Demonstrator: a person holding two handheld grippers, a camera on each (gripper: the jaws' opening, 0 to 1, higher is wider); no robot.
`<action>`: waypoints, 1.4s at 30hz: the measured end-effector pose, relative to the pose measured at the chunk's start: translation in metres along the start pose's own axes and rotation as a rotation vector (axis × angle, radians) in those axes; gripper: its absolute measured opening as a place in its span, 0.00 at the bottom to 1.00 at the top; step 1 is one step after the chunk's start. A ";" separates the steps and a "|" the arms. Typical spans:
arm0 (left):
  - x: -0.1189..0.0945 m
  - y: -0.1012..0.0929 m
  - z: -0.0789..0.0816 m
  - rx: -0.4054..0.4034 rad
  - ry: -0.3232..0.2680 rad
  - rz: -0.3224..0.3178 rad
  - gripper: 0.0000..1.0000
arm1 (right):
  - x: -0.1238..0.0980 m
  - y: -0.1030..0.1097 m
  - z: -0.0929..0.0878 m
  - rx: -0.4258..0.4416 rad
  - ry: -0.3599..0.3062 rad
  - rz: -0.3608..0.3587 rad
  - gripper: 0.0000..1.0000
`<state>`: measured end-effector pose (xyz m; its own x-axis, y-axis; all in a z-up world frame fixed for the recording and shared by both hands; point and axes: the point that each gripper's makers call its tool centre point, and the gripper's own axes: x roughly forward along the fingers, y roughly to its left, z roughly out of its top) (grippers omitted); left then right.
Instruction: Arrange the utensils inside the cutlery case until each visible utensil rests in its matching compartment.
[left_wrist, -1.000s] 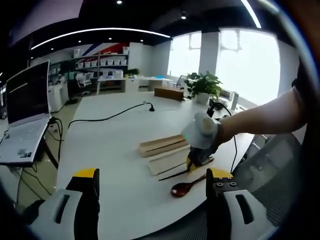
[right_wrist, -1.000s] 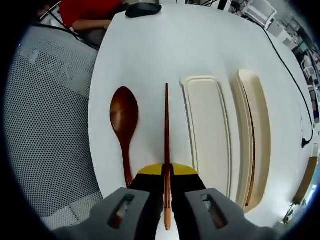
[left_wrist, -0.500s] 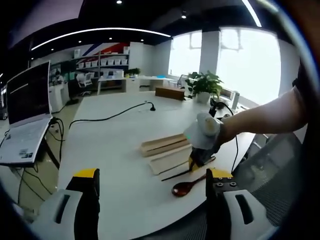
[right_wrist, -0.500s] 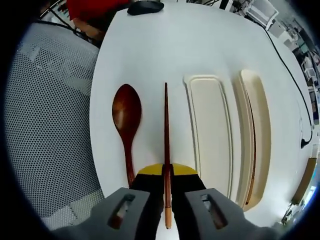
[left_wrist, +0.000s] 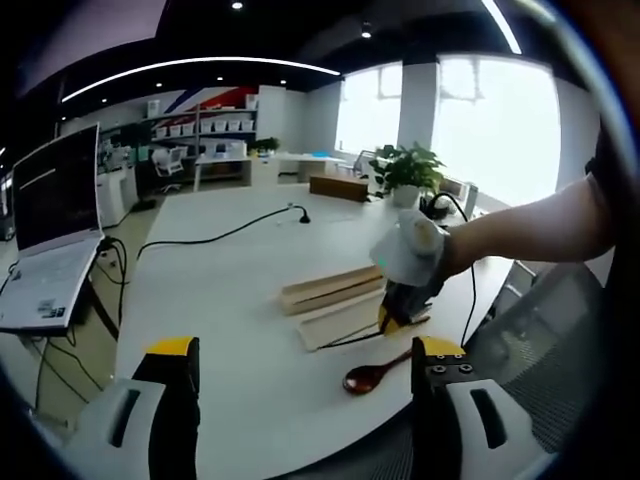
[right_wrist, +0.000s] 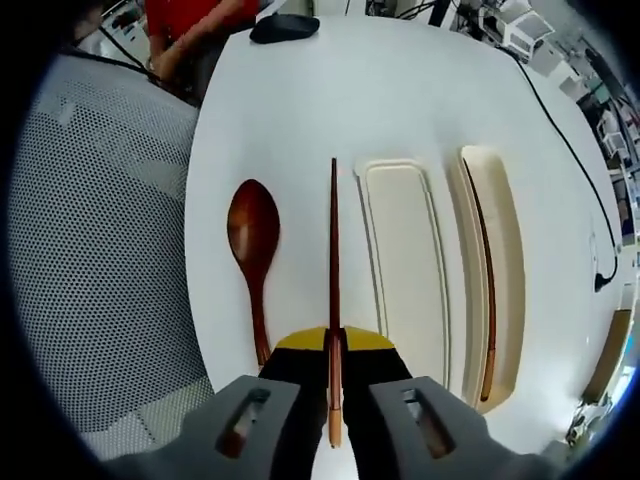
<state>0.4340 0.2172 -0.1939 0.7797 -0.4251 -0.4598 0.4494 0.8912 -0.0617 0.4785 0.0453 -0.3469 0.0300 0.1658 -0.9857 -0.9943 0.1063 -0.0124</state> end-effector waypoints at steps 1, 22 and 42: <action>0.000 0.000 0.000 0.000 0.001 -0.001 0.90 | -0.001 0.000 0.000 -0.005 0.002 -0.001 0.00; 0.000 0.001 0.002 -0.010 -0.013 0.001 0.90 | -0.020 -0.016 -0.001 -0.005 0.002 -0.013 0.00; 0.000 0.001 0.004 -0.021 -0.025 -0.006 0.90 | -0.033 -0.037 -0.018 -0.017 0.106 -0.034 0.00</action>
<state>0.4360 0.2172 -0.1904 0.7875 -0.4341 -0.4375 0.4450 0.8916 -0.0836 0.5123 0.0181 -0.3173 0.0540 0.0576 -0.9969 -0.9944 0.0936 -0.0484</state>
